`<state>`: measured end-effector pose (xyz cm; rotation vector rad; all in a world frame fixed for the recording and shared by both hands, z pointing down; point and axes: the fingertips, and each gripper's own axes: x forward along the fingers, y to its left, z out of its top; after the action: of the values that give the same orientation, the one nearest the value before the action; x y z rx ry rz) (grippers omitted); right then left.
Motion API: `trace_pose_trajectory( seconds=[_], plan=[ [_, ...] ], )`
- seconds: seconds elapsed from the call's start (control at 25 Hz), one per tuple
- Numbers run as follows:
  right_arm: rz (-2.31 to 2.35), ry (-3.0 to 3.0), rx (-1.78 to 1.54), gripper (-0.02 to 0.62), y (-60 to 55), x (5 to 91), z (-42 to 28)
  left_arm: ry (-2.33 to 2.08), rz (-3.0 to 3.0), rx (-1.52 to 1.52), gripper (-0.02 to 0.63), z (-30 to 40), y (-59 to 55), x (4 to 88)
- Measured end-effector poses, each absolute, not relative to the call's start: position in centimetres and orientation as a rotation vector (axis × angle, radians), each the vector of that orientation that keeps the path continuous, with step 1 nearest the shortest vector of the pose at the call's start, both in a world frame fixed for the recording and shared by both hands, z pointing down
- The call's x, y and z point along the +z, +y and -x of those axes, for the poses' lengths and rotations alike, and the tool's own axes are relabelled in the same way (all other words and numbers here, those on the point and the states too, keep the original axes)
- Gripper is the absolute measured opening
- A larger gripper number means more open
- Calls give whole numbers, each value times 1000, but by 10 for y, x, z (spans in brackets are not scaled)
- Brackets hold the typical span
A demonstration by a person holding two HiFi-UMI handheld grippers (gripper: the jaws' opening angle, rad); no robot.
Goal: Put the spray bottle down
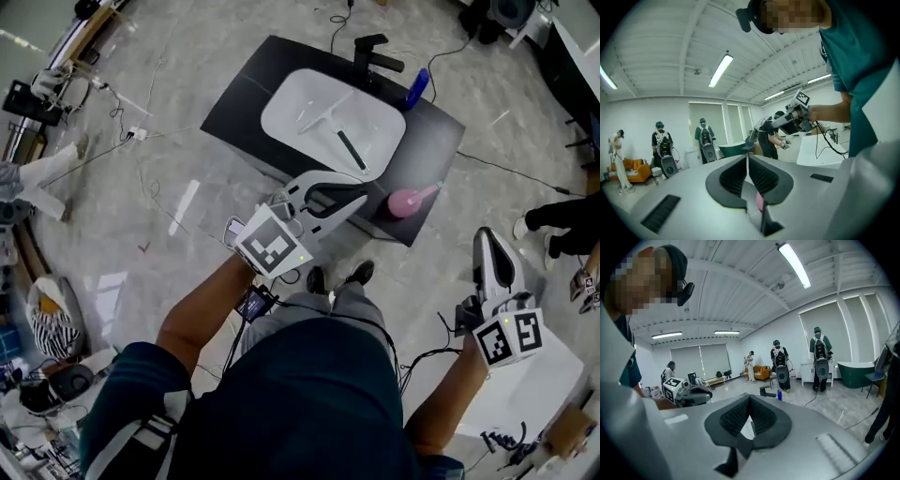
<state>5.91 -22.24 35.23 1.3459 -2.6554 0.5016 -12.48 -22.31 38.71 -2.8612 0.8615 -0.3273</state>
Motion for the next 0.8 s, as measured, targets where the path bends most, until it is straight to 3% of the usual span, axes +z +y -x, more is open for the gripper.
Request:
trace_pose_trajectory(
  seconds=[0.08,0.4,0.8],
  plan=[
    [-1315,-2664,453,11,-216,342,-50,943,2833,-321,6,149,-218,365],
    [-1249,-2659,304,8,-187,305,-27,1271,2844,-197,5,228,-185,309],
    [-1208,-2671,279,8,-160,293,-12,1383,2804,-143,6,259,-146,294]
  ],
)
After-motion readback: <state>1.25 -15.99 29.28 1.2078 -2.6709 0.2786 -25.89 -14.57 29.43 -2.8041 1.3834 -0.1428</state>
